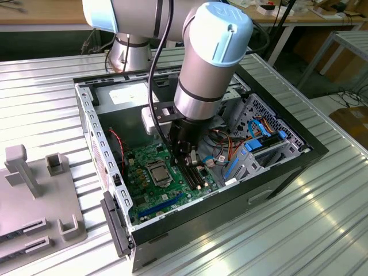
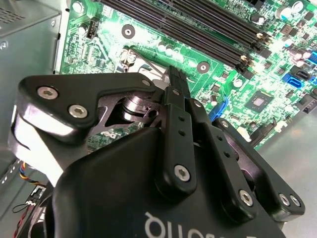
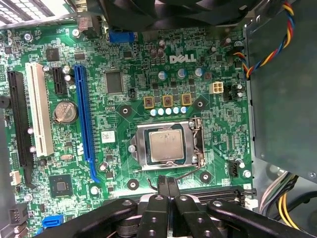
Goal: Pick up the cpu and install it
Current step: 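Install the first cpu locking lever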
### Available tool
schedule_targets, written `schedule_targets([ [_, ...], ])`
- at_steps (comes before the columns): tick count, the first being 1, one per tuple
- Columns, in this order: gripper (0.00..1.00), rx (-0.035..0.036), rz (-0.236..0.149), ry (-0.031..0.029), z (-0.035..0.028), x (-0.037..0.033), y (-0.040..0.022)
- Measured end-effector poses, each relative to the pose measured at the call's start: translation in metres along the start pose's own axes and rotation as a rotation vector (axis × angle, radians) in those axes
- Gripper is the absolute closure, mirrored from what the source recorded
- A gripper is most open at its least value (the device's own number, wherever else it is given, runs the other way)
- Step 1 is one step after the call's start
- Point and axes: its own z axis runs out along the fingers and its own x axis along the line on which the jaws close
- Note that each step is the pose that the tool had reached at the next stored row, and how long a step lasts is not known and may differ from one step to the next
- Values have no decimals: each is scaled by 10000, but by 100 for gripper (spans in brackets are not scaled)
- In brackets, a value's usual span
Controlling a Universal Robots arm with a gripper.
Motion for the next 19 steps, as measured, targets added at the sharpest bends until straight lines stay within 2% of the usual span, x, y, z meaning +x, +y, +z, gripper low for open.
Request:
schedule_targets([
  [19,89,1,-5,14,87,56,-6],
])
